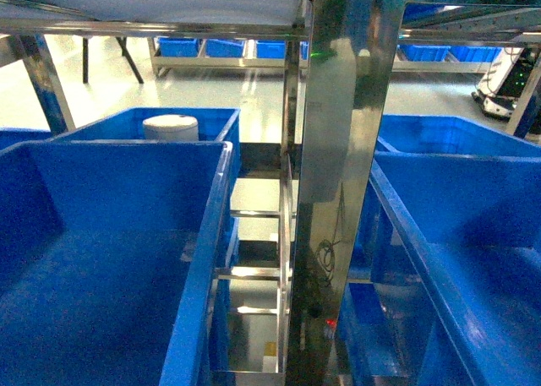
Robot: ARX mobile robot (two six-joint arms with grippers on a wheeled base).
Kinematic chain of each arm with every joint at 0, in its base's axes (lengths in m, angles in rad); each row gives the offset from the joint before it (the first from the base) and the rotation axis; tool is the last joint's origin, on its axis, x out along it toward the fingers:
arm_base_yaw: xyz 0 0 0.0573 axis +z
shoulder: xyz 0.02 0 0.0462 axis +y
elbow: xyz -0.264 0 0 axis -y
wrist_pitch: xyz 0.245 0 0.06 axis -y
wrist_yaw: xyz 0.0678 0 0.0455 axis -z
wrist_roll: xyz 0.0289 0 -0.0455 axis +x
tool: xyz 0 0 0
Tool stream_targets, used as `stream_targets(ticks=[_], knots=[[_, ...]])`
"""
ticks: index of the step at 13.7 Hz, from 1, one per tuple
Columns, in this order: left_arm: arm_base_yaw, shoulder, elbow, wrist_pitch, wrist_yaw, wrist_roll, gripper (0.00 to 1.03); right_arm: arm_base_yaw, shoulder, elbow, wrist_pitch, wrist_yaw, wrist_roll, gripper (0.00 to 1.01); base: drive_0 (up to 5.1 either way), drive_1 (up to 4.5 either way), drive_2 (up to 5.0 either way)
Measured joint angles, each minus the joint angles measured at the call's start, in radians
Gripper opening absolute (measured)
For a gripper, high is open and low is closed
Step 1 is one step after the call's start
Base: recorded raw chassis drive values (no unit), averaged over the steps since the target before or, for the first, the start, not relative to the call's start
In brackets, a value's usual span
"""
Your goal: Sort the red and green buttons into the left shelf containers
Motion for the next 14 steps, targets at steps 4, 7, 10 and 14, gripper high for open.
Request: stream_targets(ticks=[4,7,10,14], knots=[[0.0,0.0,0.0,0.0,0.0,0.0,0.25,-0.001,0.003,-0.027,0.088,0.022,0.05,0.68,0.0,0.0,0.0],[0.0,0.0,0.0,0.0,0.0,0.0,0.25,-0.001,-0.054,-0.09,0.221,0.039,0.089,1.0,0.0,0.0,0.0],[0.0,0.0,0.0,0.0,0.0,0.0,0.25,0.028,-0.209,-0.184,0.348,0.079,0.087,0.98,0.0,0.0,0.0],[0.0,0.0,0.0,0.0,0.0,0.0,0.25,0.089,-0.625,-0.364,0.263,0.088,0.044,0.98,0.0,0.0,0.0]])
